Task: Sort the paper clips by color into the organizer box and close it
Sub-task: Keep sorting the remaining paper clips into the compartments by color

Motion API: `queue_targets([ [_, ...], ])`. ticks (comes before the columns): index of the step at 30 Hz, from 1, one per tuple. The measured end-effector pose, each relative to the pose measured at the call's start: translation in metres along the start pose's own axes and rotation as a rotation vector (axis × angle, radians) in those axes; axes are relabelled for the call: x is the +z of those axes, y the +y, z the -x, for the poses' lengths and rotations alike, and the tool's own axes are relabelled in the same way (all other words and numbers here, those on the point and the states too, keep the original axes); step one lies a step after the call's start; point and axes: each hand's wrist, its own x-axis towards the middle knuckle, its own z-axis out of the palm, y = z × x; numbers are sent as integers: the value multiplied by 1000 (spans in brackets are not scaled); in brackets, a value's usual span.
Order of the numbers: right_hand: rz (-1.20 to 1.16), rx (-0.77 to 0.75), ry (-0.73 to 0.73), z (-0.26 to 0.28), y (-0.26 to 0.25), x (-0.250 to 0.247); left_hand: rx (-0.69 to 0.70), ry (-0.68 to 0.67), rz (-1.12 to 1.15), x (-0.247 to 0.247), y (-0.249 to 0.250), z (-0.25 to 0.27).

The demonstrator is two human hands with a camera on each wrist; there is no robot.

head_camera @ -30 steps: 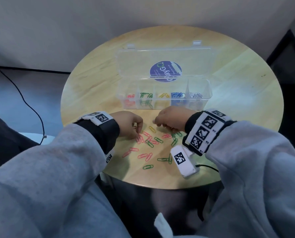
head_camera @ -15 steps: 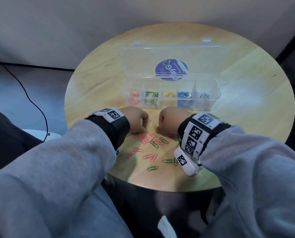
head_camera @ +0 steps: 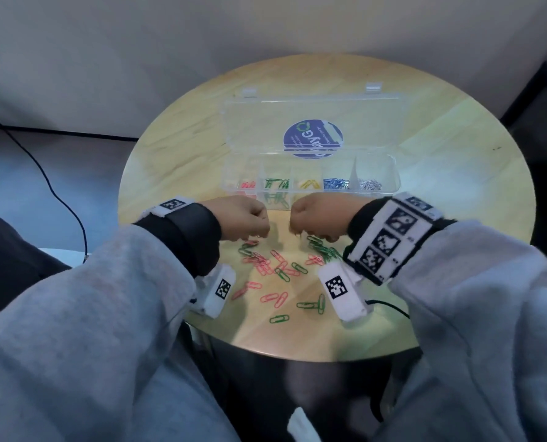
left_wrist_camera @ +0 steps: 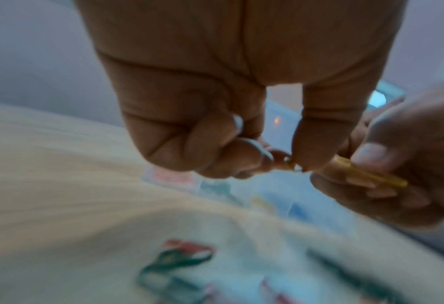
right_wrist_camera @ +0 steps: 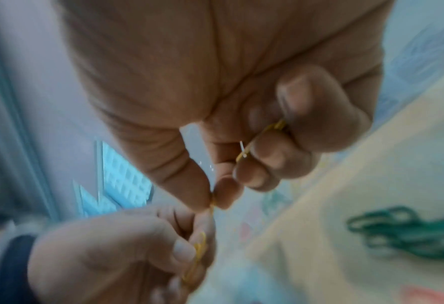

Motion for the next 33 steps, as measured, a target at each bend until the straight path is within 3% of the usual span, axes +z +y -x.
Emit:
queue_targets([
  [5, -635, 15, 33, 16, 10, -25, 30, 95, 449, -14, 21, 7],
  [10, -998, 14, 138, 23, 23, -35, 28, 109, 622, -18, 41, 11],
  [16, -1182, 0, 214, 20, 20, -40, -72, 88, 673, -19, 49, 4],
  [23, -1463, -59, 230, 7, 23, -46, -48, 68, 823, -17, 66, -16],
  [33, -1576, -121, 99, -12, 27, -47, -4, 90, 874, -16, 78, -39],
])
